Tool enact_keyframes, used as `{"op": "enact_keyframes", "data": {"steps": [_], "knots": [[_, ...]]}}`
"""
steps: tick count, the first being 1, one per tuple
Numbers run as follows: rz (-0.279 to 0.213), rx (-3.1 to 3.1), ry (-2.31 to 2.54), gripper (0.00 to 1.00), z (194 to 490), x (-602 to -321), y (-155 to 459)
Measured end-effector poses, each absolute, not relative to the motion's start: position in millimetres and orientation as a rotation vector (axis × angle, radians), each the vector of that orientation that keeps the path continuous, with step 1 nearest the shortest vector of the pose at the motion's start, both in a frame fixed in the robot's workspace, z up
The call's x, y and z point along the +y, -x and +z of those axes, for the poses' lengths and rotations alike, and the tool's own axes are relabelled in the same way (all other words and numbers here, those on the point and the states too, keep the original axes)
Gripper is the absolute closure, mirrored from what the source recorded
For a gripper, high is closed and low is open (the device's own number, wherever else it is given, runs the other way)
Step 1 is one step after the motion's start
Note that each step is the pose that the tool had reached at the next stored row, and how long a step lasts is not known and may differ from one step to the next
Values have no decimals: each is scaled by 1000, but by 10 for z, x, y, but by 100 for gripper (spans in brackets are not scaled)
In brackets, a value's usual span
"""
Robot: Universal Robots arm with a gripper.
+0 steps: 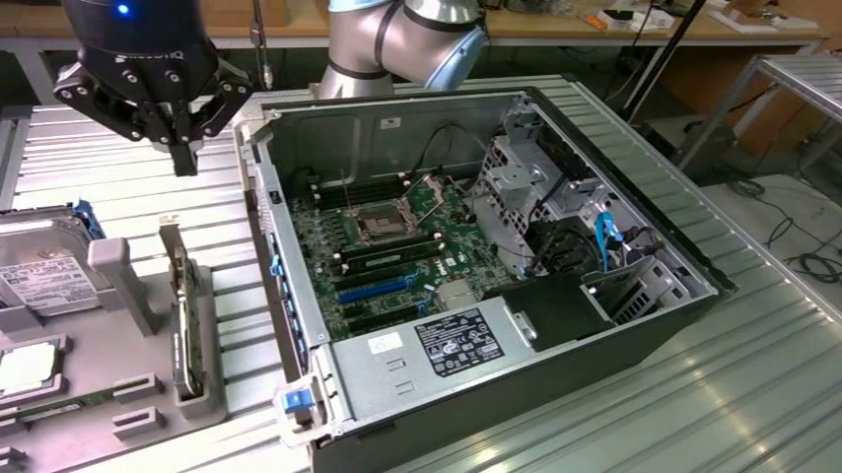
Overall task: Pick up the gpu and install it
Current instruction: 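Reach for the gpu, then pick up the gpu and move the gpu toward the slot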
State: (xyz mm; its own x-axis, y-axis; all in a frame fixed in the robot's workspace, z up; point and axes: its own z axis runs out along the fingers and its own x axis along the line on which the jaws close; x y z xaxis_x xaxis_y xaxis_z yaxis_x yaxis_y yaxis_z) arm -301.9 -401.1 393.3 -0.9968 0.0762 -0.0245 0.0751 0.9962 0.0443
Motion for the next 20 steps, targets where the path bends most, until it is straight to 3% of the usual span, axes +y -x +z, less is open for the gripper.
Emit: {"op": "enact_keyframes", "data": {"steps": [11,13,15,20], "knots": [[68,3112,-118,89,3933,-4013,3146],[68,3112,-118,83,3934,-4013,3147],[68,3112,-118,64,3893,-4016,3149],[68,3112,-118,64,3731,-4344,3149]]}}
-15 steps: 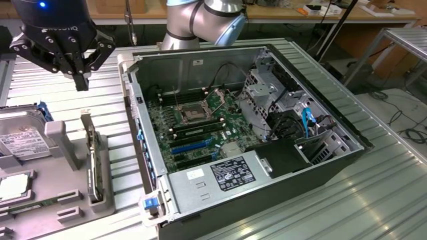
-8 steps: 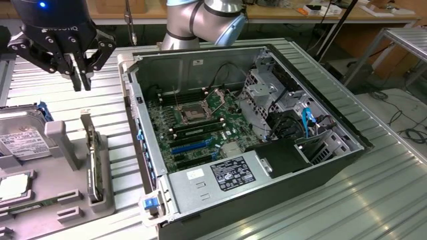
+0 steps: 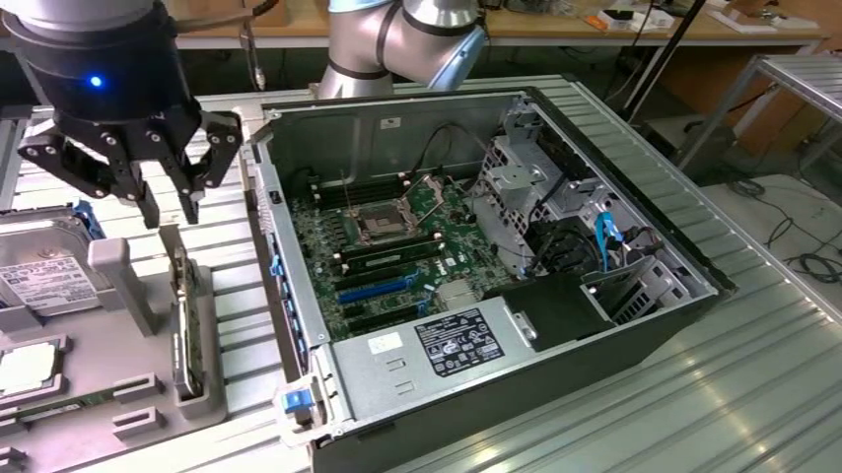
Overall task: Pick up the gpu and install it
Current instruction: 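Pick up the gpu and move the gpu toward the slot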
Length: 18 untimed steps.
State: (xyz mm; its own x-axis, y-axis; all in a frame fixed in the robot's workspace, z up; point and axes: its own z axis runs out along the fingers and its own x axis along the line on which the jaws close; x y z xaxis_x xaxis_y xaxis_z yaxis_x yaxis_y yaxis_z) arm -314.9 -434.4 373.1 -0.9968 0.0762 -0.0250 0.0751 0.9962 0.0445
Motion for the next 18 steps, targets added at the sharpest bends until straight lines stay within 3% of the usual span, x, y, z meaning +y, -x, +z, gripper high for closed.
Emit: {"op": "enact_keyframes", "data": {"steps": [3,18], "knots": [[68,3112,-118,64,3614,-4564,3166],[68,3112,-121,64,3175,-4703,3373]]}}
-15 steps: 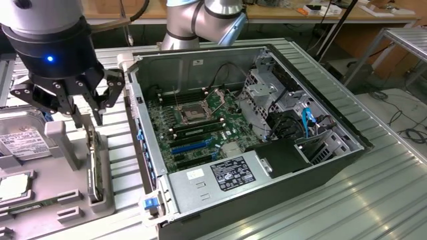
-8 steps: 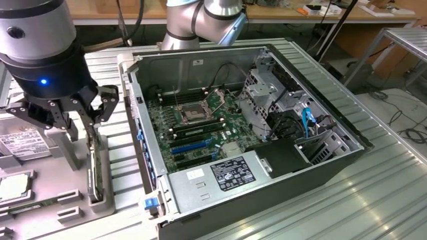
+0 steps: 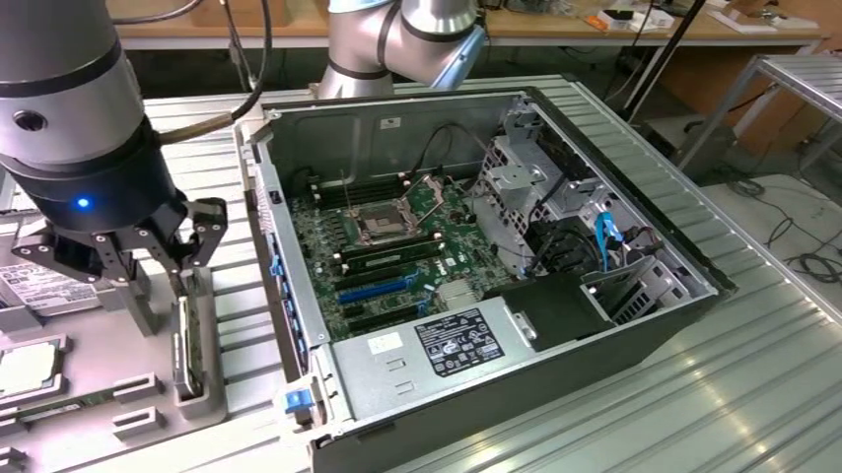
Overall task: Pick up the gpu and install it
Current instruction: 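Pick up the gpu and move the gpu toward the slot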
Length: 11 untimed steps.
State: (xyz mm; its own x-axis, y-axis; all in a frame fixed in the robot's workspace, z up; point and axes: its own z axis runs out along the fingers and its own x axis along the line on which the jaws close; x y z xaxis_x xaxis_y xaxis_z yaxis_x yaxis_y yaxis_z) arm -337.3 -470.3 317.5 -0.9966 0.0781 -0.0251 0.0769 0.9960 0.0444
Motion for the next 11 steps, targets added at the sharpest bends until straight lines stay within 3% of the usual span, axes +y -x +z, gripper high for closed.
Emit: {"op": "enact_keyframes", "data": {"steps": [11], "knots": [[68,3112,-121,64,2964,-4716,3417]]}}
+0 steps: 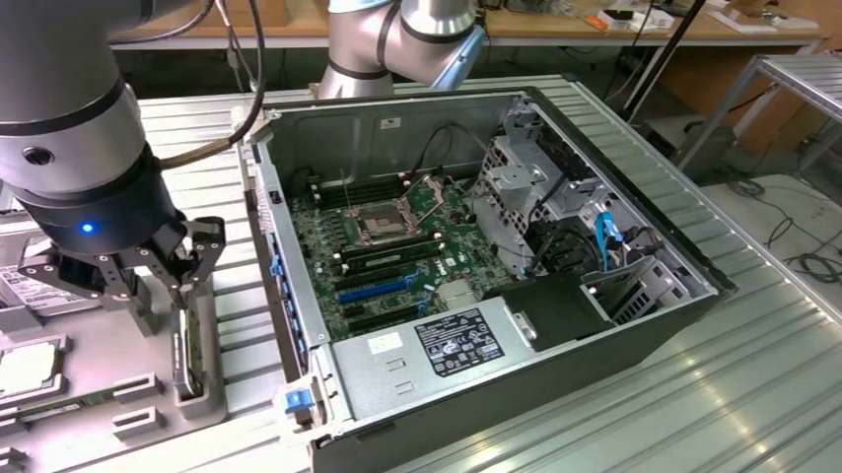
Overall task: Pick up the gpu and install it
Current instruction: 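Pick up the gpu and move the gpu toward the slot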
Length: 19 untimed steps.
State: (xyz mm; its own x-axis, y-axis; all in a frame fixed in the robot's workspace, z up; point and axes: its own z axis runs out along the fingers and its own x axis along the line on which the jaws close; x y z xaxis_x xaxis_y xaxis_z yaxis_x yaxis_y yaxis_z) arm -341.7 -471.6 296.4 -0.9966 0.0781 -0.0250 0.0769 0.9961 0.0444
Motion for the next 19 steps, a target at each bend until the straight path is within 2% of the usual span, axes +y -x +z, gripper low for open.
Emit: {"op": "enact_keyframes", "data": {"steps": [19], "knots": [[67,3112,-119,64,2436,-4782,3369]]}}
